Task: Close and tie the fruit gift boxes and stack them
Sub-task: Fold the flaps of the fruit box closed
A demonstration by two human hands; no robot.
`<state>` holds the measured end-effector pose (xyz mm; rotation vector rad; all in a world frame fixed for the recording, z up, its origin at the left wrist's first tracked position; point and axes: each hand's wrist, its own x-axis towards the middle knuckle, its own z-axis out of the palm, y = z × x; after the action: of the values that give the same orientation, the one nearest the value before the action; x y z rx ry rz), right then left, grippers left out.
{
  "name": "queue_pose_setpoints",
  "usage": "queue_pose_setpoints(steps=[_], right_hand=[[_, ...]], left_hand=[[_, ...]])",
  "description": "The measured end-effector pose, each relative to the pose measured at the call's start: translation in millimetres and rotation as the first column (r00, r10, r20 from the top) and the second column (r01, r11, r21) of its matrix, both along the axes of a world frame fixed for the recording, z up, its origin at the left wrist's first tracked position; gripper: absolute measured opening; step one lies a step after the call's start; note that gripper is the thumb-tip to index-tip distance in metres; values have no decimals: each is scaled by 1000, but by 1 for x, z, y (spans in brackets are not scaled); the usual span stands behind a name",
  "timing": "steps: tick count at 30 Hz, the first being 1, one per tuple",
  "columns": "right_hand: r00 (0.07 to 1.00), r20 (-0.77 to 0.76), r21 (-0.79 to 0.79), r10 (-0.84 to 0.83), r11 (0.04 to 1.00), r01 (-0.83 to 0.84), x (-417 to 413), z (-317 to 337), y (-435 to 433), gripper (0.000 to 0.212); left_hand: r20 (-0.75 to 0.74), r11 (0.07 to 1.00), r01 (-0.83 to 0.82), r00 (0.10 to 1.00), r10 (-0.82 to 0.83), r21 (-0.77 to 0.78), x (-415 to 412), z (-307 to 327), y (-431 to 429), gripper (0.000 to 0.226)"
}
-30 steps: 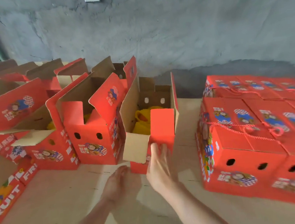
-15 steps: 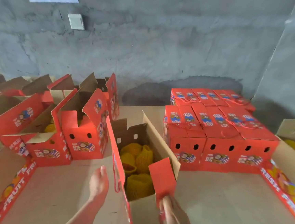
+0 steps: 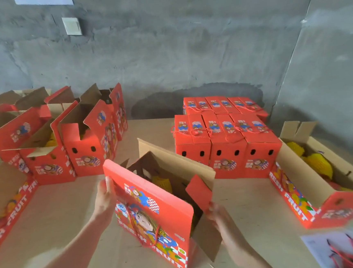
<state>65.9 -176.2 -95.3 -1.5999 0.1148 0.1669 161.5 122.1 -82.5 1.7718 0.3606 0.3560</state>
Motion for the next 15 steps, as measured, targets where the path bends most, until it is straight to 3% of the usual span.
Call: queue_pose_setpoints(steps=[3,8,12,13,15], right_hand=[[990,66,50,-124,991,121,-3,-7,15,30],[980,112,-126,-163,976,176,11,4,4,8],[997,70,-188,-41,981,54,28,29,-7,14],[999,44,-198,-10,980,18,29,32,-10,23],[999,-42,-231,11,973,-21,31,33,-20,61]], left_hand=[[13,999,-43,999,43,-19,-26,-6,-5,27],[-18,986,-157,987,158,64,-83,-17,-17,32],[34,982,-184,983,182,39,-131,-15,-36,51],[28,983,-184,982,185,-10,-139,-13,-38,52],[-18,949,-206,978,207,-237,-146,-4,-34,56]])
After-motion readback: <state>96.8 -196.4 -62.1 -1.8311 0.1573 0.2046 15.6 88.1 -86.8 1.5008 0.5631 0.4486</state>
